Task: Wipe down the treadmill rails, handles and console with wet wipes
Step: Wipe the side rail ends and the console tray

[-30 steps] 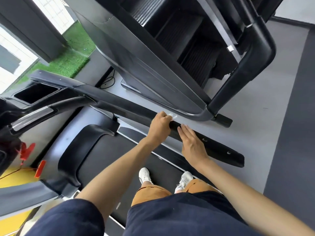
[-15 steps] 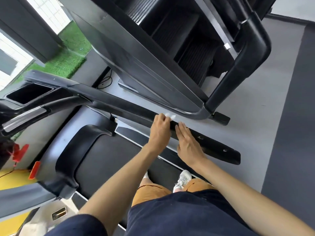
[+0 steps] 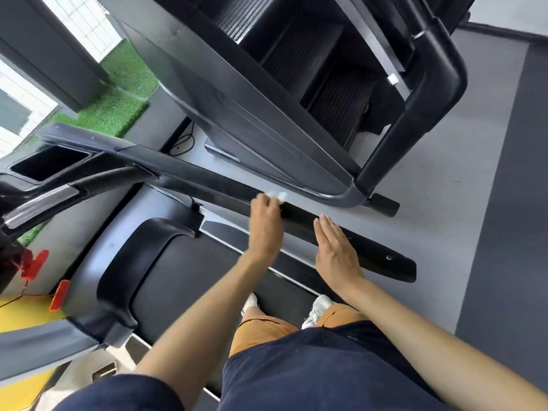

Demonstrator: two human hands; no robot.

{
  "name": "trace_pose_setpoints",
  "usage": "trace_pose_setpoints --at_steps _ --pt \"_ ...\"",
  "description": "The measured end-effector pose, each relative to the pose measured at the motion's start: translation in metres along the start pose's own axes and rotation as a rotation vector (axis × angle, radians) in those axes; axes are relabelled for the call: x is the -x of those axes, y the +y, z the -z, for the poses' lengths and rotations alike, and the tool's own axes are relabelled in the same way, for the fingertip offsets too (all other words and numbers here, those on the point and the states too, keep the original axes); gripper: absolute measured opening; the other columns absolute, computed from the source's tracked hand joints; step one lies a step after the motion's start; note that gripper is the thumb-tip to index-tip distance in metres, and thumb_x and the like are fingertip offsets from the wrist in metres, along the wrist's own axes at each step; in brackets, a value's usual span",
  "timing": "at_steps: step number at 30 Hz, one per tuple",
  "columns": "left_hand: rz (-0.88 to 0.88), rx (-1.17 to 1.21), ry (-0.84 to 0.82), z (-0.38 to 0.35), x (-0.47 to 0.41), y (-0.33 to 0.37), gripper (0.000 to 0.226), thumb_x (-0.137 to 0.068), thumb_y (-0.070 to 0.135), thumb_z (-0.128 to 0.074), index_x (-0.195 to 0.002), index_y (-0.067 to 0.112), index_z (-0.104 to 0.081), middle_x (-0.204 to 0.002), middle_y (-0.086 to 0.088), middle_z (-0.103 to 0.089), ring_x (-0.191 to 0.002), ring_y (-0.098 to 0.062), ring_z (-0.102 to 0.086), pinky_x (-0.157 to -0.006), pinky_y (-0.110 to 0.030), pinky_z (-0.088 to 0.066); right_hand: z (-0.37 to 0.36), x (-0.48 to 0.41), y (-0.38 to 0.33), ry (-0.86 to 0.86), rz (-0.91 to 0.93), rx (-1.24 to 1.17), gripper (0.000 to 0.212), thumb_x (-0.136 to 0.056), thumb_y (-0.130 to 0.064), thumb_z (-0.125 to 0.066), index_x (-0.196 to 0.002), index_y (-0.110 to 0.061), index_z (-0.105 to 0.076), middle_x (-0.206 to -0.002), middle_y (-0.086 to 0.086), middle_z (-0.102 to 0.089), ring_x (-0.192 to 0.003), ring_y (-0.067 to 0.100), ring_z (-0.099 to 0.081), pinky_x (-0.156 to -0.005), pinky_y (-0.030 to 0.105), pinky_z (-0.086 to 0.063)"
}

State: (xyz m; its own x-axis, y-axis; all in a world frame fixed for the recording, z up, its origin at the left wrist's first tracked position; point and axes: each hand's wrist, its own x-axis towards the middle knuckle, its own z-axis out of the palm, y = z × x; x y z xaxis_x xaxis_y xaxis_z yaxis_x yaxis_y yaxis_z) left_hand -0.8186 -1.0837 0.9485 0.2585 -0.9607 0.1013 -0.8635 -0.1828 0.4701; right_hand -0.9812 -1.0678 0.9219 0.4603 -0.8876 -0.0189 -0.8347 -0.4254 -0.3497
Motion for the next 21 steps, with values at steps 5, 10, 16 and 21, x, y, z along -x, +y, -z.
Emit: trace_pose_setpoints --at_steps 5,10,16,21 --pt "-0.208 0.139 -0.151 0.0 0.009 0.022 0.026 -0.072 -0.02 -0.058 -0.084 -0.001 -0.069 -0.075 -0.009 -0.05 -0.069 -0.025 -0.048 -0.055 -0.034 -0.04 0.003 0.0 0.008 -0.01 0.042 -0.006 0.073 -0.062 0.009 -0.078 -0.13 0.011 -0.05 -0.131 0.028 -0.053 -0.124 0.039 -0.052 -0.105 0.043 -0.033" --pt "0.168 -0.032 0.138 0.038 -0.035 -0.028 0.034 -0.083 -0.019 -0.046 -0.107 -0.006 -0.066 -0.089 -0.009 -0.047 -0.085 -0.027 -0.044 -0.07 -0.026 -0.032 0.001 -0.002 0.006 0.005 0.031 -0.02 0.06 -0.079 0.009 -0.062 -0.137 0.008 -0.043 -0.141 0.027 -0.044 -0.133 0.036 -0.042 -0.11 0.038 -0.027" --pt "-0.059 -0.005 -0.122 -0.007 0.013 0.007 0.032 -0.061 -0.025 -0.05 -0.084 -0.008 -0.065 -0.08 -0.015 -0.05 -0.072 -0.027 -0.043 -0.059 -0.033 -0.034 0.0 -0.001 0.007 0.007 0.024 -0.026 0.063 -0.073 0.01 -0.07 -0.132 0.009 -0.049 -0.136 0.027 -0.05 -0.129 0.037 -0.048 -0.106 0.038 -0.03" --pt "-0.056 0.147 -0.078 0.027 -0.009 -0.01 0.021 -0.089 -0.01 -0.052 -0.092 -0.002 -0.072 -0.082 -0.004 -0.046 -0.074 -0.02 -0.045 -0.064 -0.026 -0.034 0.0 0.0 0.009 0.004 0.041 -0.025 0.064 -0.071 0.011 -0.072 -0.131 0.008 -0.051 -0.134 0.026 -0.052 -0.126 0.037 -0.051 -0.102 0.037 -0.035"
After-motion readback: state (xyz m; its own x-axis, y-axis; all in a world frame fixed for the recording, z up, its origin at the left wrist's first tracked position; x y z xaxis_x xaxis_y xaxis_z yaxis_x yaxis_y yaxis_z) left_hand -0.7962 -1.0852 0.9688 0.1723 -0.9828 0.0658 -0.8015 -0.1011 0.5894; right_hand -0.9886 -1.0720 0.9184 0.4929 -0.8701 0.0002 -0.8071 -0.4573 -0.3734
